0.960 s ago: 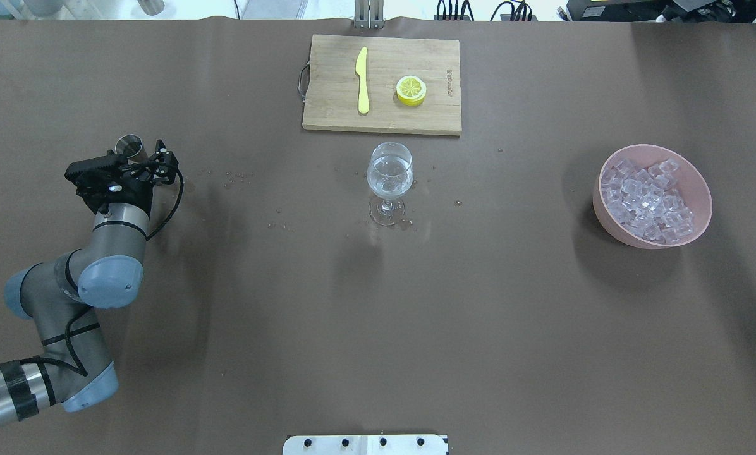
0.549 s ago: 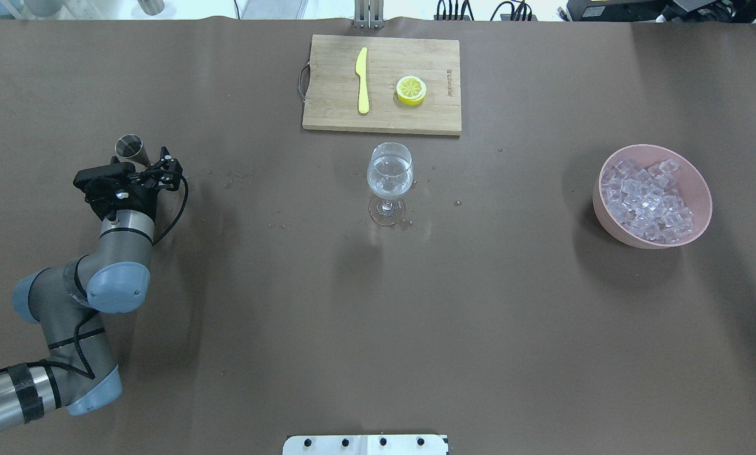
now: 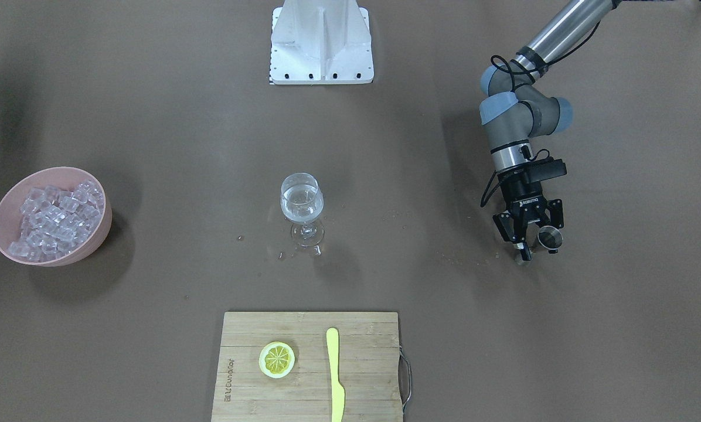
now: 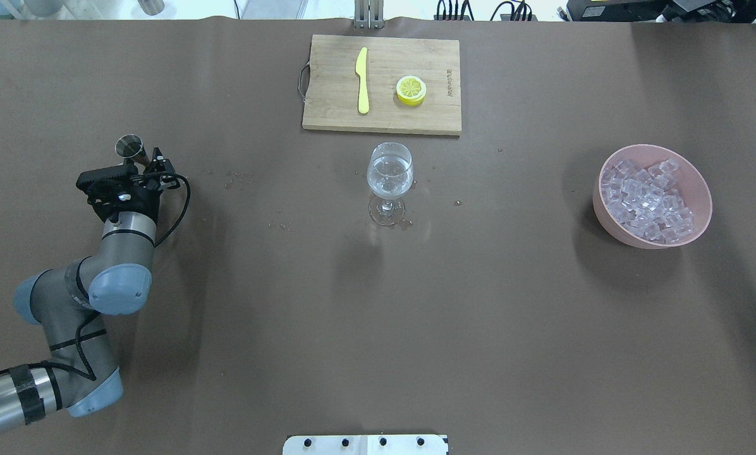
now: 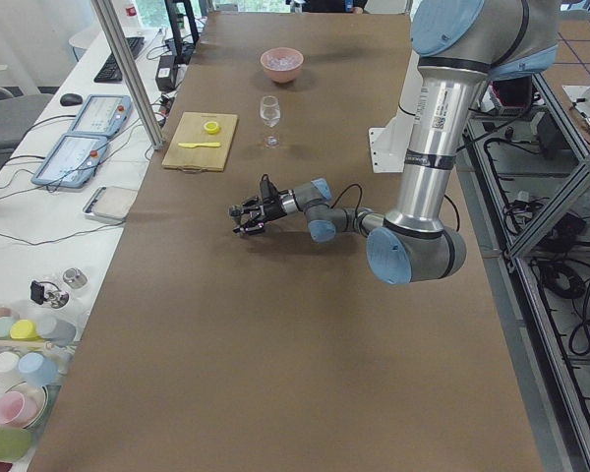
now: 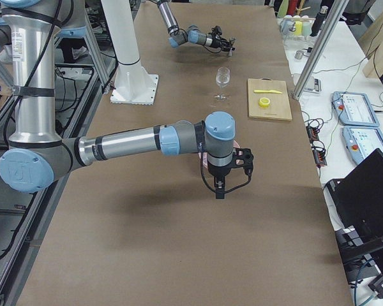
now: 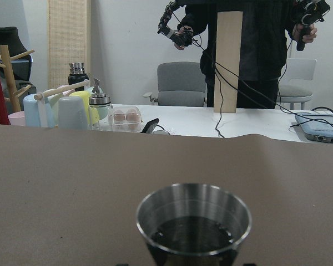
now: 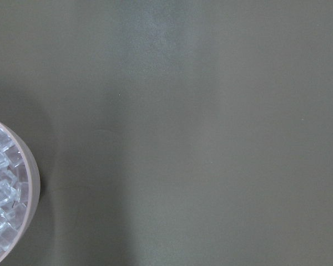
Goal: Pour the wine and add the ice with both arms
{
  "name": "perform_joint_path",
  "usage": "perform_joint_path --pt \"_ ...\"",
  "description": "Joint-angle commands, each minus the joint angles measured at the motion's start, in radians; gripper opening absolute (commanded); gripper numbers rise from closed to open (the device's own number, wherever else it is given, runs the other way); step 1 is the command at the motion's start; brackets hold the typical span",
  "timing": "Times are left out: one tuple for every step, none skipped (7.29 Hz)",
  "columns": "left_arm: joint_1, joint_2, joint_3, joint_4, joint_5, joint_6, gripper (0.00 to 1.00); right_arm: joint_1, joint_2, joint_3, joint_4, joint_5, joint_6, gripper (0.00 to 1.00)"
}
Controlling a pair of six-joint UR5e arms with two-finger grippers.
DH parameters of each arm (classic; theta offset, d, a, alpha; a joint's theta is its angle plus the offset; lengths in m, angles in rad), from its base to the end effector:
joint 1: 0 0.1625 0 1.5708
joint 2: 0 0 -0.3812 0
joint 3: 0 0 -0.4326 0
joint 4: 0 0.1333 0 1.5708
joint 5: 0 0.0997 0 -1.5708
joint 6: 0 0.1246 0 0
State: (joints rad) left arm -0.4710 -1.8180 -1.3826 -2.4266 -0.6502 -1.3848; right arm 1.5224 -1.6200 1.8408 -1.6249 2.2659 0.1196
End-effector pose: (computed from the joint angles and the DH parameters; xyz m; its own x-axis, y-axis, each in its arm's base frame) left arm 0.4699 -0.5002 0.4736 0.6889 -0.2252 -0.6890 0.7218 0.3000 0.6237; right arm 0.0284 -0.5195 0.5263 0.7622 -0.0248 0.6469 -0.0435 0.9950 0.0894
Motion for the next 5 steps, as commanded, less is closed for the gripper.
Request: perform_joint_path --pt "0.002 0.003 0.000 -0.018 0.000 0.001 0.16 0.001 0.002 0.000 0.000 0.000 0.000 1.00" --pt "0.002 0.003 0.005 -0.022 -0.003 0.001 0.01 0.001 0.005 0.000 0.000 0.000 0.000 1.00" --pt "0.002 0.002 0.004 -0.023 -0.005 0.001 0.00 0.001 0.005 0.000 0.000 0.000 0.000 1.00" --pt "0.000 -0.001 -0.004 -0.028 -0.005 0.001 0.00 0.001 0.006 0.000 0.000 0.000 0.000 1.00" --pt "0.002 -0.001 -0.012 -0.076 -0.008 0.019 0.00 0.001 0.005 -0.002 0.000 0.000 0.000 1.00"
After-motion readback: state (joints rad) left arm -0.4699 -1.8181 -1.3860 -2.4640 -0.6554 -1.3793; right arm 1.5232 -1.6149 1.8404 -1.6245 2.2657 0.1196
